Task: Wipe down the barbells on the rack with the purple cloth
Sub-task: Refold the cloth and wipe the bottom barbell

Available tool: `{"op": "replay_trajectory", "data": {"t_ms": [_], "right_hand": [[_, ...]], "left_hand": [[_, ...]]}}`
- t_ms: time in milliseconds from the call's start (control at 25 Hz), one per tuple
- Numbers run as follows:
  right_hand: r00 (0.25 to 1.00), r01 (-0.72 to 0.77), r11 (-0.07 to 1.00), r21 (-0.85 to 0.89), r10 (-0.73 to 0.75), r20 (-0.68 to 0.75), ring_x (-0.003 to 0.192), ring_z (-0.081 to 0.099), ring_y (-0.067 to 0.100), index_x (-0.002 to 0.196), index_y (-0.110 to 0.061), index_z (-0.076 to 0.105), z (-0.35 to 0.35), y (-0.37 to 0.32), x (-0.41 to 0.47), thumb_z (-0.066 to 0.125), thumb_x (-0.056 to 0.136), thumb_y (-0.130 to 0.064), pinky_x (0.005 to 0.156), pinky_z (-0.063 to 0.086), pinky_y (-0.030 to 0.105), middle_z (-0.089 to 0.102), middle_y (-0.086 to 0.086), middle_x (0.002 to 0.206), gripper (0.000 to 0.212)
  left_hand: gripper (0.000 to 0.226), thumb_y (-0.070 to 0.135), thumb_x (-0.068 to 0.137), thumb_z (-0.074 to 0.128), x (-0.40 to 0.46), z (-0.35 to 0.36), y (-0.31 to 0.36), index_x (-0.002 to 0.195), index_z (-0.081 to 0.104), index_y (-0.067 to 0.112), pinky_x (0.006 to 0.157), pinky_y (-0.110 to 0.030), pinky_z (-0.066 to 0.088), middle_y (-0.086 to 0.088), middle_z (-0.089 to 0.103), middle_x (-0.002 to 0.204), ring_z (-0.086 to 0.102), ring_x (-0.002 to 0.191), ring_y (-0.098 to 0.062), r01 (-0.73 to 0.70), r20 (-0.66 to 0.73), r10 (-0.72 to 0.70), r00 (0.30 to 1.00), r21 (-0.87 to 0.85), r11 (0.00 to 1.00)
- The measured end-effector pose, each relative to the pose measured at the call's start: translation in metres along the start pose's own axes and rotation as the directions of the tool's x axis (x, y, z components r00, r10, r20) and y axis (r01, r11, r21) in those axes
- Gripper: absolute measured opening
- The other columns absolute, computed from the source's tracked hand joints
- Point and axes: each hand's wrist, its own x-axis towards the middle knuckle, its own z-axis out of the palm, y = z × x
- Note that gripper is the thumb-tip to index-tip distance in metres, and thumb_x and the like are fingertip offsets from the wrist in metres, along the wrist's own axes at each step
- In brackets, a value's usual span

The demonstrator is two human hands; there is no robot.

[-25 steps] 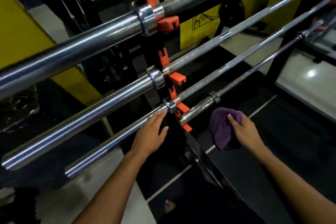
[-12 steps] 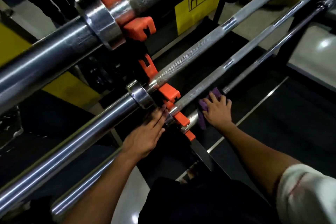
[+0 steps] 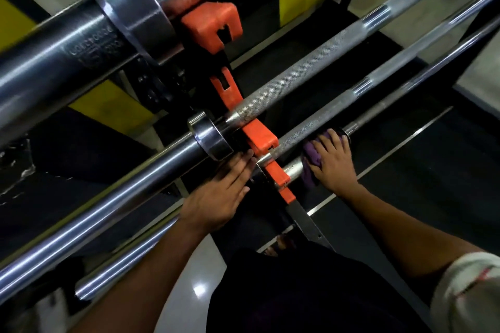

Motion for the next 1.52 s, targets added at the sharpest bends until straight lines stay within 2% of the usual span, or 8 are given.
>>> {"op": "replay_trajectory", "data": {"t_ms": [200,400,560,720,960,1160,1320,1520], "right_hand": [[0.998,0.065,0.980,0.190,-0.066,0.001,0.147,0.026,0.037,0.135,-0.014,0.056,0.024,-0.057,-0.024,0.053,0.077,-0.049,0.119,0.017,0.060,0.050,0.014,0.142,0.068],[0.949,0.295,0.953,0.065,-0.300,0.095,0.147,0.029,0.035,0.142,-0.020,0.052,0.020,-0.041,-0.023,0.049,0.075,-0.056,0.121,0.018,0.056,0.050,0.008,0.146,0.077],[0.961,0.244,0.967,-0.075,-0.231,0.153,0.148,0.028,0.035,0.147,-0.021,0.042,0.000,0.019,0.003,0.044,0.081,-0.055,0.123,0.018,0.056,0.046,0.010,0.150,0.074],[0.994,0.073,0.997,-0.003,-0.073,0.078,0.145,0.030,0.038,0.137,-0.016,0.053,0.007,-0.024,-0.005,0.043,0.080,-0.056,0.119,0.020,0.062,0.051,0.012,0.143,0.070],[0.936,0.322,0.944,0.078,-0.330,0.126,0.141,0.037,0.036,0.138,-0.012,0.054,0.019,-0.051,-0.019,0.065,0.071,-0.038,0.120,0.023,0.055,0.054,0.010,0.140,0.073],[0.986,0.152,0.988,0.006,-0.152,0.067,0.136,0.042,0.034,0.136,-0.007,0.053,0.001,0.012,0.013,0.052,0.079,-0.033,0.121,0.025,0.051,0.057,0.013,0.137,0.062],[0.997,0.073,0.976,0.206,-0.070,-0.023,0.136,0.041,0.040,0.126,-0.007,0.058,0.024,-0.047,-0.011,0.061,0.073,-0.024,0.113,0.029,0.065,0.061,0.014,0.128,0.055],[0.962,0.180,0.909,0.377,-0.242,0.124,0.154,0.010,0.027,0.150,-0.013,0.044,0.032,-0.068,-0.041,0.066,0.074,-0.006,0.122,0.001,0.050,0.042,0.004,0.156,0.080]], "left_hand": [[0.064,0.036,0.106,0.029,0.001,-0.001,0.001,0.159,0.003,0.012,0.120,-0.037,0.028,-0.002,-0.005,0.168,0.000,0.155,-0.018,-0.008,-0.001,0.008,1.000,0.013,1.000],[0.067,0.037,0.105,0.027,0.001,-0.002,0.002,0.159,-0.007,0.016,0.122,-0.034,0.025,0.001,-0.009,0.168,-0.001,0.154,-0.016,-0.007,-0.004,0.007,1.000,-0.002,1.000],[0.065,0.038,0.106,0.024,0.000,0.000,0.001,0.159,-0.006,0.017,0.122,-0.035,0.024,0.001,-0.009,0.168,0.000,0.155,-0.016,0.005,0.013,-0.005,1.000,-0.016,1.000],[0.062,0.036,0.107,0.025,0.001,0.000,0.001,0.159,0.003,0.011,0.123,-0.037,0.022,-0.003,-0.005,0.168,0.002,0.155,-0.019,-0.017,0.014,0.017,1.000,0.002,1.000],[0.061,0.035,0.107,0.025,0.001,0.000,0.000,0.159,0.005,0.011,0.123,-0.040,0.024,-0.004,-0.004,0.168,0.004,0.155,-0.020,-0.014,0.014,0.014,1.000,0.000,1.000],[0.062,0.037,0.107,0.025,0.000,0.001,0.000,0.160,0.002,0.014,0.121,-0.040,0.028,0.000,-0.010,0.168,0.005,0.155,-0.020,-0.005,0.007,0.005,1.000,-0.053,0.999],[0.061,0.036,0.107,0.024,0.000,0.002,0.000,0.159,0.002,0.012,0.121,-0.041,0.028,-0.001,-0.011,0.167,0.003,0.155,-0.020,-0.013,0.008,0.013,1.000,-0.034,0.999],[0.061,0.038,0.107,0.022,0.000,0.000,0.000,0.160,0.000,0.015,0.121,-0.040,0.028,0.001,-0.011,0.167,0.005,0.155,-0.020,-0.001,0.017,0.001,1.000,-0.029,1.000]]}}
